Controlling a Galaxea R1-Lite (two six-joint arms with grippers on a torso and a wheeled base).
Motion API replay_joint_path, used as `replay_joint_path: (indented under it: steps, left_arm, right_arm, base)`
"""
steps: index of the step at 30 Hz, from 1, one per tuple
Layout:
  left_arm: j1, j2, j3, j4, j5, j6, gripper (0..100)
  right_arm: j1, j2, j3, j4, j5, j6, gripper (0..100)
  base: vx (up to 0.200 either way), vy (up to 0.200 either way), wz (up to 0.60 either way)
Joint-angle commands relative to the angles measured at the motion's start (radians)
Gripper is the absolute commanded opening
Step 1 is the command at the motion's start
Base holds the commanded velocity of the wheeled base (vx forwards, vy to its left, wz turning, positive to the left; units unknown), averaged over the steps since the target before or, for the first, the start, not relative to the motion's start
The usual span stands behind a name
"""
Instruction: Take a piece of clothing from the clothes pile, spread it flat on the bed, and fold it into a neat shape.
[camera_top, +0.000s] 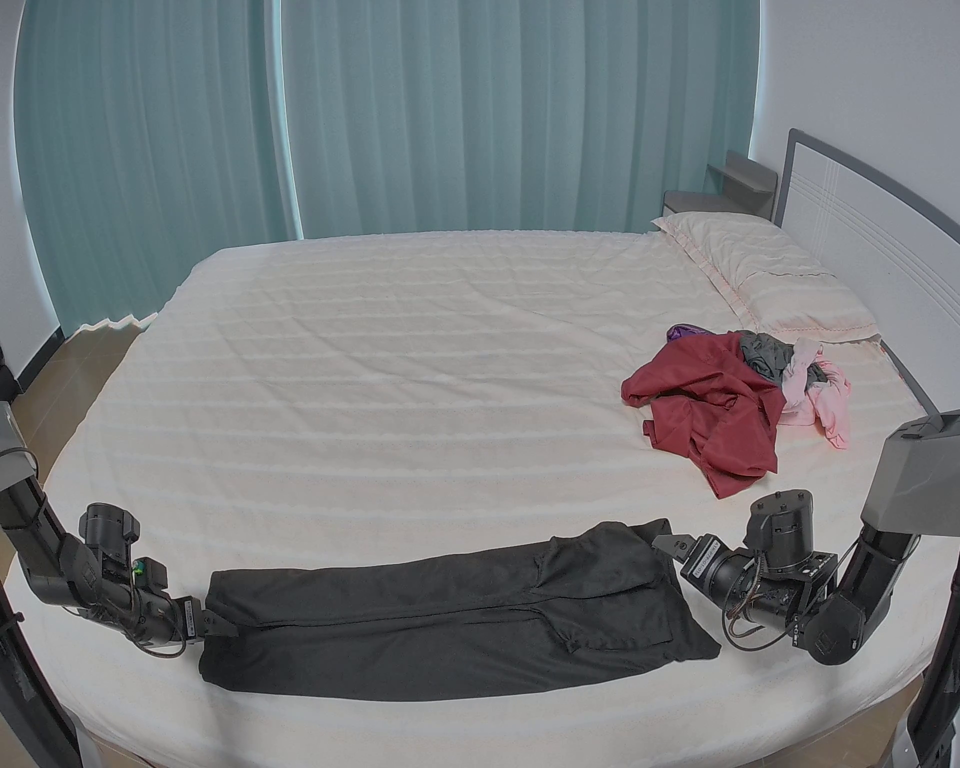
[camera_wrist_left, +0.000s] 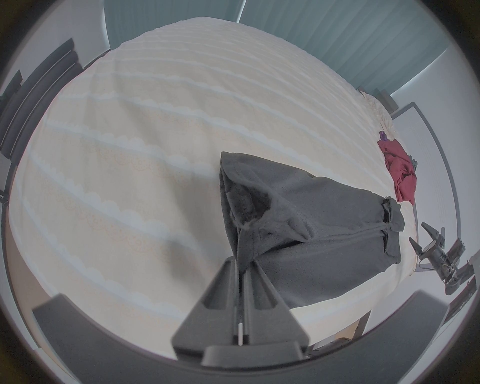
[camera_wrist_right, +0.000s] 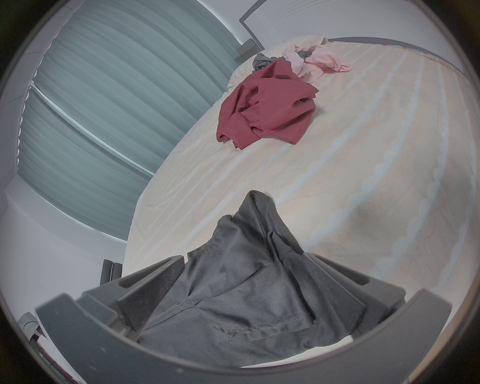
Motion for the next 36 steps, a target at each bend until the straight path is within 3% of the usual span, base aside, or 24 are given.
replay_joint_path:
  steps: [1, 6, 12, 21, 27, 36]
  left_arm:
    - [0.007, 0.005, 0.023, -0.005, -0.005, 0.011, 100]
    - [0.01, -0.039, 0.009, -0.005, -0.066, -0.006, 100]
    - [-0.01, -0.029, -0.075, -0.008, -0.066, -0.135, 100]
    - [-0.065, 0.109, -0.095, -0.091, 0.007, -0.138, 100]
    - [-0.114, 0.186, -0.054, -0.247, 0.064, -0.138, 100]
    - [-0.143, 0.191, -0.006, -0.307, 0.061, -0.128, 100]
  right_arm:
    - [-0.001, 0.002, 0.001, 0.001, 0.0, 0.0, 100]
    - [0.0, 0.003, 0.0, -0.001, 0.0, 0.0, 100]
    - [-0.001, 0.003, 0.0, -0.001, 0.0, 0.0, 100]
    - [-0.001, 0.002, 0.0, -0.001, 0.0, 0.0, 100]
    - [-0.001, 0.002, 0.0, -0.001, 0.0, 0.0, 100]
    - [0.0, 0.003, 0.001, -0.001, 0.002, -0.002, 100]
  base:
    - [0.0, 0.0, 0.0]
    - [0.0, 0.0, 0.0]
    - [0.0, 0.0, 0.0]
    - [0.0, 0.0, 0.0]
    - [0.0, 0.0, 0.0]
    - [0.0, 0.0, 0.0]
